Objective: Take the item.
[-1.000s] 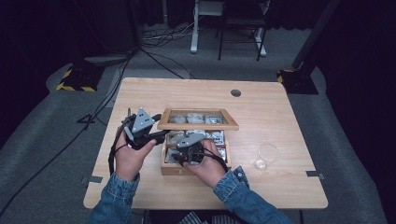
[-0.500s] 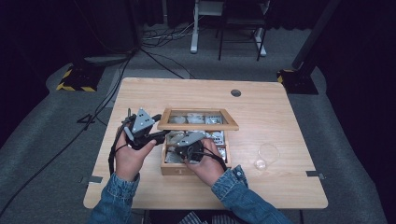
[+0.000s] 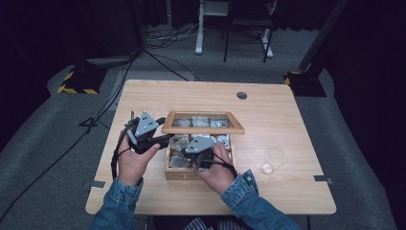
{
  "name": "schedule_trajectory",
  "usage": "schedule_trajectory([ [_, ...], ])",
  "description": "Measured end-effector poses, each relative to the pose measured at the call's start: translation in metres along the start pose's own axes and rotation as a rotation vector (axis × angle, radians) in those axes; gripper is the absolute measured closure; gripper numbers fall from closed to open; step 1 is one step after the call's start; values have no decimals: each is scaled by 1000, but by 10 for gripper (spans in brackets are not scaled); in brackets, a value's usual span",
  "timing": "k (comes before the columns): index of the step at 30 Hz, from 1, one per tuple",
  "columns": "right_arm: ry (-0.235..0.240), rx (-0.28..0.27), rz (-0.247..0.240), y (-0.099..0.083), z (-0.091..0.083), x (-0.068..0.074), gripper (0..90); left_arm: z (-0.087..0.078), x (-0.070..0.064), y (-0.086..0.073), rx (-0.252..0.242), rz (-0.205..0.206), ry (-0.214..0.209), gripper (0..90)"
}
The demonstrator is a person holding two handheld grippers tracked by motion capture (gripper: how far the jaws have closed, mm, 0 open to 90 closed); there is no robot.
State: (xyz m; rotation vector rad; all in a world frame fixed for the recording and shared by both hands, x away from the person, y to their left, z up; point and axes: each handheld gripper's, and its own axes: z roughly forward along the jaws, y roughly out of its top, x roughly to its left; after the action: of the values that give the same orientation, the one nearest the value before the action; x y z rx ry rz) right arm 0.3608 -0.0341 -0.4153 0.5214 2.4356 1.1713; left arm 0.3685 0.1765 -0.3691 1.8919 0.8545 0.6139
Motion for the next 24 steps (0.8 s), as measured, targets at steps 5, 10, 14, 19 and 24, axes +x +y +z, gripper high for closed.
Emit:
schedule_trajectory([
  [5, -9, -30, 9, 1, -13, -1, 900, 0, 0, 0, 0, -1, 0, 459],
  [10, -9, -65, 18, 3, -33, -2, 900, 0, 0, 0, 0, -3, -1, 458],
  [14, -11, -80, 26, 2, -46, -4, 900, 0, 0, 0, -1, -4, -2, 458],
  [19, -11, -88, 34, 1, -57, -6, 900, 0, 0, 0, -1, -5, -2, 457],
  [24, -7, -93, 52, -3, -68, -10, 900, 0, 0, 0, -1, -4, -2, 458],
])
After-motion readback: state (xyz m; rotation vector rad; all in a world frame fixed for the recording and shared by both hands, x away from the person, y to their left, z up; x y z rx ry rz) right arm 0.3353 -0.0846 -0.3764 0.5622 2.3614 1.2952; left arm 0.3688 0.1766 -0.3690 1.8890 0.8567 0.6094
